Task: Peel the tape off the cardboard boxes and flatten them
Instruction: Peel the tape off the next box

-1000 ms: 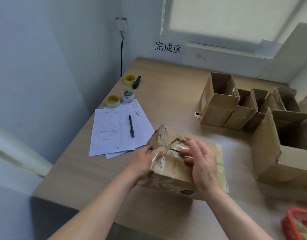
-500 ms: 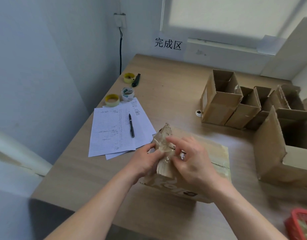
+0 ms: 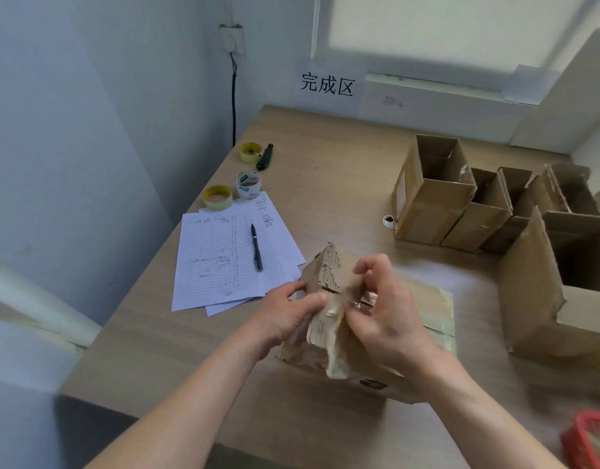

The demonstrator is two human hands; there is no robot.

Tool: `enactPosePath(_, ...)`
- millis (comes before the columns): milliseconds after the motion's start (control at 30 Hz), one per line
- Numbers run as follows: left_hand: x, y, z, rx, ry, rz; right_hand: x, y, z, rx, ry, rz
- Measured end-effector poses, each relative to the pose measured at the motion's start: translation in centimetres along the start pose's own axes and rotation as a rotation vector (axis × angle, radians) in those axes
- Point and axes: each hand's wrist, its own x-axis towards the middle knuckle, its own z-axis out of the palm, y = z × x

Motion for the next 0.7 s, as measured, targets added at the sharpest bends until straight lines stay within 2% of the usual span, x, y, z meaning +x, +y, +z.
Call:
enactPosePath(100, 0.1, -0.2, 0.2, 0.042, -0.004, 0.010, -1.3, 0.5, -0.4, -0.020, -0.033, -0.045)
enactPosePath(200, 0.5, -0.6, 0.4, 0.072, 0.023, 0.020, -1.7, 0.5, 0.0, -0.157, -0.068, -0.133)
enactPosePath(367, 0.7, -0.5, 0.3, 0.054, 0.028, 0.006, -2.4, 1.0, 0.7, -0.180, -0.078, -0.110)
enactPosePath(700, 0.8, -1.0, -0.3, 0.045, 0.039, -0.014, -2.4, 1.1, 0.0, 0.086, -0.077, -0.016)
